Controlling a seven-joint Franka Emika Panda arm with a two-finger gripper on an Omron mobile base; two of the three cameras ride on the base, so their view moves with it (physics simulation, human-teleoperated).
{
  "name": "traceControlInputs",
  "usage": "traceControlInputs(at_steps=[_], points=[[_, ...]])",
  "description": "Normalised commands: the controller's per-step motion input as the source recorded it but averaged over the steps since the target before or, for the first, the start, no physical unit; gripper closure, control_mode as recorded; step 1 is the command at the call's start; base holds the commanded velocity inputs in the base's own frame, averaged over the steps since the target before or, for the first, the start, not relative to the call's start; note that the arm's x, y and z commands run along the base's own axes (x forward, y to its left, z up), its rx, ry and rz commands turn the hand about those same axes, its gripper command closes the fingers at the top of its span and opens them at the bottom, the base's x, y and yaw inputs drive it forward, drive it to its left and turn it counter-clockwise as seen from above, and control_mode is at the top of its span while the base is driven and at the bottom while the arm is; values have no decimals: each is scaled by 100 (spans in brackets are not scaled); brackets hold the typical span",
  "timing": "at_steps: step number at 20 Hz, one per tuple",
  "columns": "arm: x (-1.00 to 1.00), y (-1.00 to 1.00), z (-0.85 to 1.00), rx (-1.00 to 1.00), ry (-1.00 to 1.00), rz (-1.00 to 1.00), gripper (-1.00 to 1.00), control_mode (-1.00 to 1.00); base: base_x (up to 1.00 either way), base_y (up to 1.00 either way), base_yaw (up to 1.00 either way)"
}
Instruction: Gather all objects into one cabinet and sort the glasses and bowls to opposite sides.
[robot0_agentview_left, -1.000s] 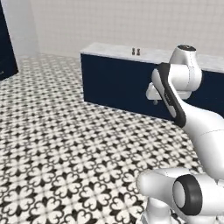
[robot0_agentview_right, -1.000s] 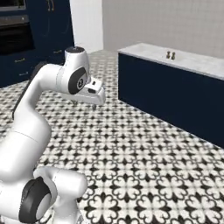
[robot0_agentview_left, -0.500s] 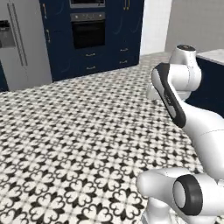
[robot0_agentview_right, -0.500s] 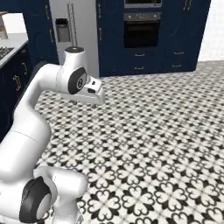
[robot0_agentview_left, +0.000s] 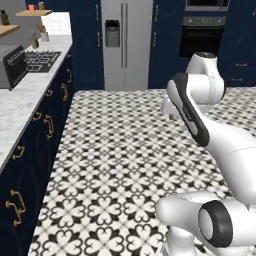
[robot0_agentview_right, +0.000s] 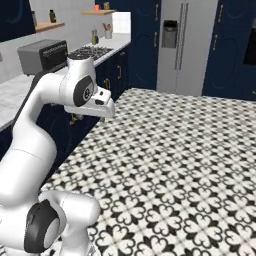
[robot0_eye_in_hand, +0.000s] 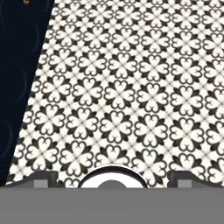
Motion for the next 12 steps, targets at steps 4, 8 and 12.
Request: traceControlInputs(at_steps=[4,8,12], points=[[0,0,0,0,0,0,-100,100,90,-2,18],[0,0,0,0,0,0,-100,100,100,0,11],[0,0,0,0,0,0,-100,100,100,0,7]])
